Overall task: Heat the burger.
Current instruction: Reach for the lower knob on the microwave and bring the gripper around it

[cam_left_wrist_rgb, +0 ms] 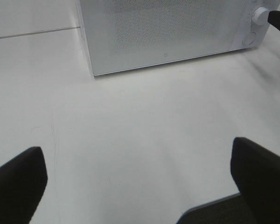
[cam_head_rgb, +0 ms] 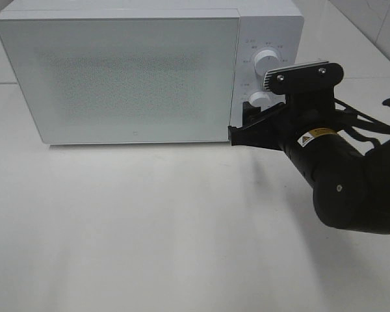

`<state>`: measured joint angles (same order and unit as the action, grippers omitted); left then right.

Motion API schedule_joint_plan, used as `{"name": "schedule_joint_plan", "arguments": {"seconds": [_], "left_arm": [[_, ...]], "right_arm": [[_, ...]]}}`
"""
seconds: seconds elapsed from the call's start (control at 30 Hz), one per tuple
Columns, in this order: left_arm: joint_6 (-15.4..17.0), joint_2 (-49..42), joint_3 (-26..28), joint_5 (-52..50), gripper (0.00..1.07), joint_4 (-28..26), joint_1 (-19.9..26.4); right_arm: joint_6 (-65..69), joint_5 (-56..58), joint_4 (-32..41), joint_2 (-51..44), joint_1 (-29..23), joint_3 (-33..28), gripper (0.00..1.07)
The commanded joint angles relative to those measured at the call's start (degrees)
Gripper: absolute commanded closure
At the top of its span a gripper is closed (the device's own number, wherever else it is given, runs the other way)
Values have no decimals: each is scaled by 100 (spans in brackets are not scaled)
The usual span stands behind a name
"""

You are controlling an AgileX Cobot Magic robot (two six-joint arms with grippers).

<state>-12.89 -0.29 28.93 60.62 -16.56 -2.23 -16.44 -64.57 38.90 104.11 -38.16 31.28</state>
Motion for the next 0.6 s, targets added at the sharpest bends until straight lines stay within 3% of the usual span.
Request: {"name": "schedule_joint_plan", "arguments": {"seconds": [0.03,0.6], "left_arm": [[29,-143,-17,-69,4,-17,17],[29,-143,-17,-69,4,-17,17]], "right_arm": [[281,-332,6,120,-23,23,32],[963,-871,0,773,-23,23,32]]}}
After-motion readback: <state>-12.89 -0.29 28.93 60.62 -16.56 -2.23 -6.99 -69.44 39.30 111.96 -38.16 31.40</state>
